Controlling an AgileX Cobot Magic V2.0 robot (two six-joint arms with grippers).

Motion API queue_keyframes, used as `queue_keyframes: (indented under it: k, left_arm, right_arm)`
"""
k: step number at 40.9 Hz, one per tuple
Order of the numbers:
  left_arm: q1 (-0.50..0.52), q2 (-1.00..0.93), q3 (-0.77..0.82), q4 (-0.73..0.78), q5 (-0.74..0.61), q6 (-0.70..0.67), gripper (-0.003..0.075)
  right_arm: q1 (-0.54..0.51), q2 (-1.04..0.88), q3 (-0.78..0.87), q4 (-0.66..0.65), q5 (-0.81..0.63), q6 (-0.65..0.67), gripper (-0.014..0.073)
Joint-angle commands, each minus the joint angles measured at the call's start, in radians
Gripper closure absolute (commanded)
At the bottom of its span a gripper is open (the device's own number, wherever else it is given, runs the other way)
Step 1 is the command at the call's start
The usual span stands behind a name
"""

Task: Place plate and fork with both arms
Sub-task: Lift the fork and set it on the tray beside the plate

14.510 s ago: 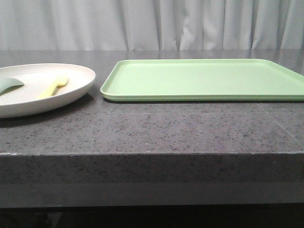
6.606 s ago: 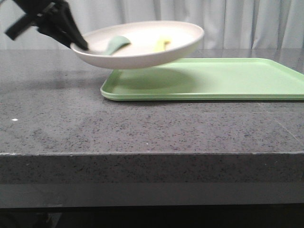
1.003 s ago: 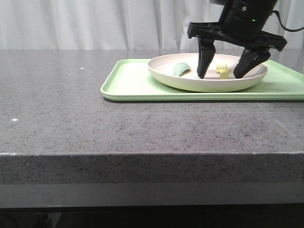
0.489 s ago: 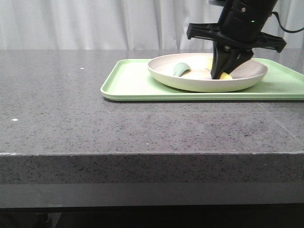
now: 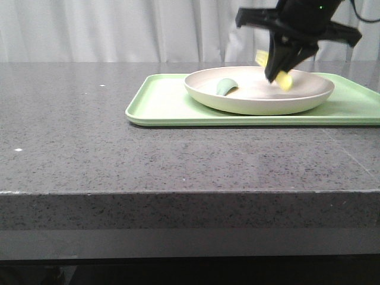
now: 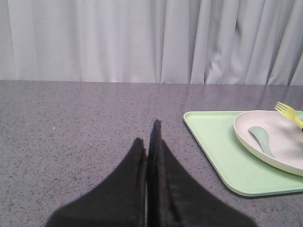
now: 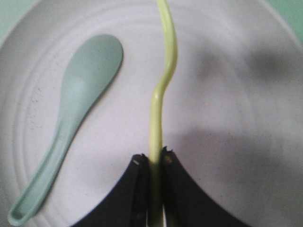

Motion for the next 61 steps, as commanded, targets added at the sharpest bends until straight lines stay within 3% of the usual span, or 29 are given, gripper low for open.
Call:
queue_keyframes:
  k: [1,16,23,47,61]
  left_arm:
    - [0.000,0.004,-0.028,-0.002,-0.086,-0.001,0.0738]
    - [0.000,0.004,-0.028,-0.002,-0.086,-0.001,0.0738]
    - [0.000,0.004,-0.028,-0.002,-0.086,-0.001,0.0738]
    - [0.000,0.004,-0.028,-0.002,-0.086,-0.001,0.0738]
    - [0.000,0.004,-0.028,-0.002,-0.086,-0.001,0.0738]
  right_arm:
    - [-0.032,-0.078,-0.070,-0.015,-0.027,-0.004,0.0643]
    - [-0.147,-0.068,-0.140,-0.177,0.111,-0.004,0.0640]
    - [-0.191,-0.029,-0.130,-0.179,0.133,-0.004,0.0640]
    - [-0.192,0.067,-0.130,-0.184,0.173,-0.029,0.0634]
    - [-0.192,0.080,-0.130,-0.207,0.177,-0.029,0.0452]
